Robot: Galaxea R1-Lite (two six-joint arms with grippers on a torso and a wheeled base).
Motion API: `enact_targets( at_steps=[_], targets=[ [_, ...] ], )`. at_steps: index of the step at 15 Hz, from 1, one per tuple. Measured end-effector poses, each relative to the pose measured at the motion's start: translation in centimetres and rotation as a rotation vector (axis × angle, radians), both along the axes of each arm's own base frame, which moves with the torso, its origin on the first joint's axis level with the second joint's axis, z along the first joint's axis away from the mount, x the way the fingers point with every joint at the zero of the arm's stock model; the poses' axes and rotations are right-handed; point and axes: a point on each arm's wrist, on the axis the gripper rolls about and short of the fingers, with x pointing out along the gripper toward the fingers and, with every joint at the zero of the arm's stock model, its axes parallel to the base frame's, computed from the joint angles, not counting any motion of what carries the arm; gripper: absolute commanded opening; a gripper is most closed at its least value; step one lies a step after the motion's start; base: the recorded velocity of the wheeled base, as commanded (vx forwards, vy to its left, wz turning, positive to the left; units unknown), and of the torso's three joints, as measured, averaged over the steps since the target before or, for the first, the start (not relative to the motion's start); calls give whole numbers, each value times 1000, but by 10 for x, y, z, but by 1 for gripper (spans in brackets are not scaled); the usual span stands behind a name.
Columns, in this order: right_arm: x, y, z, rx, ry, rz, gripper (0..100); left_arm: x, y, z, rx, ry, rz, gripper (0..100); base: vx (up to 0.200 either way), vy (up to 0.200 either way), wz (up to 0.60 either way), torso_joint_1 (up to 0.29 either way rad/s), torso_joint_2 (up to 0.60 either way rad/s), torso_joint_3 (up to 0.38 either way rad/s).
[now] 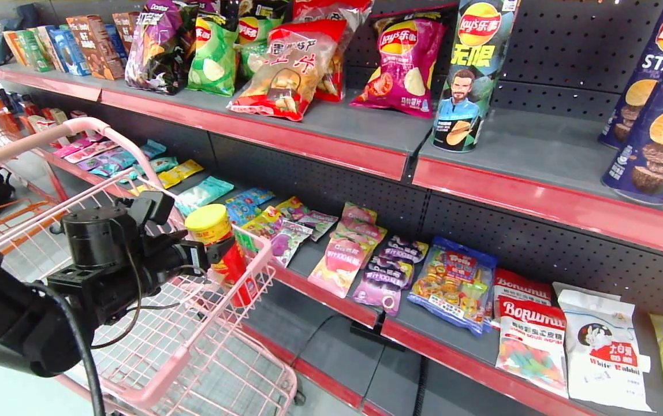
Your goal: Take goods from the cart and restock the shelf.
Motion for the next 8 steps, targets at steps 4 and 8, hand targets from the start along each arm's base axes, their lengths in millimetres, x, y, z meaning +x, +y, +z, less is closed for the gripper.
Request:
enact_targets(
  at_steps=[4,8],
  targets=[
    [0,0,0,0,0,0,100,9,-2,-8,9,-12,-2,100,0,0,0,0,0,0],
    [0,0,0,-2,0,0,100,15,-3,-19,47,-21,-3,0,0,0,0,0,0,0]
  ],
)
